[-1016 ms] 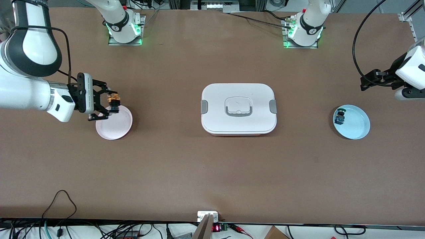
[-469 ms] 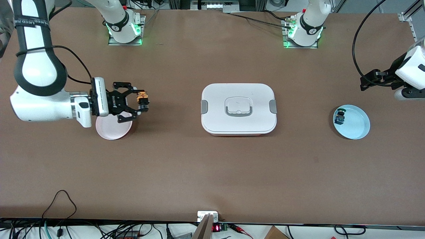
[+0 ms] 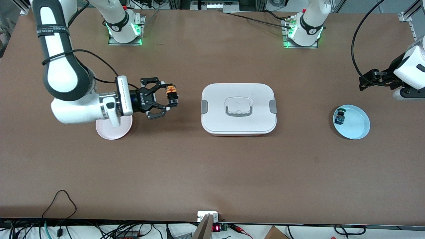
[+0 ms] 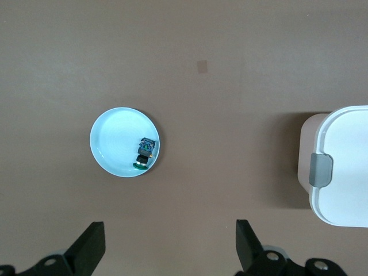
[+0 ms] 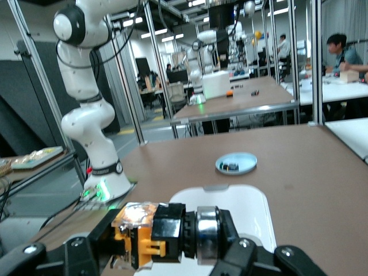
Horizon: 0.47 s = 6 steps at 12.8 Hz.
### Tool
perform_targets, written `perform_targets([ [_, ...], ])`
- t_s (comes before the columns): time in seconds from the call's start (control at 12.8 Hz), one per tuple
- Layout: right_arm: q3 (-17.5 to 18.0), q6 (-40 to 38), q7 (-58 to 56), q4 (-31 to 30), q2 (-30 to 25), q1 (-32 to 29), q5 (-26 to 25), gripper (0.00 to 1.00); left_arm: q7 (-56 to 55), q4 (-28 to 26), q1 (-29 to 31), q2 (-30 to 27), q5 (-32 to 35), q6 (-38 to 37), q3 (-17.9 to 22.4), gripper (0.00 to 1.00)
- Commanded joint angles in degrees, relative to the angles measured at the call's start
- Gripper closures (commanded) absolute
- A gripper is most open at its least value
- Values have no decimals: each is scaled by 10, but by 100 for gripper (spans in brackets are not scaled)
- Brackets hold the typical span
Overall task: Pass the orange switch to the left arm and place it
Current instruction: 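Carry the orange switch above the white box with the right gripper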
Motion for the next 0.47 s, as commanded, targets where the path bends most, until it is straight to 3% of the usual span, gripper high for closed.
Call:
perform_targets([
  [0.0,-5,42,-5,-2,3,49,71,100,-3,16,-1,7,-38,-46,0,0],
  [0.16,-5,85,-8,0,3,88,125,100,-2,16,-2,7,-46,-59,-1,0],
  [0.39,-5,181,-8,5,2,153,198,100,0,11,14,7,-150,-86,4,0],
])
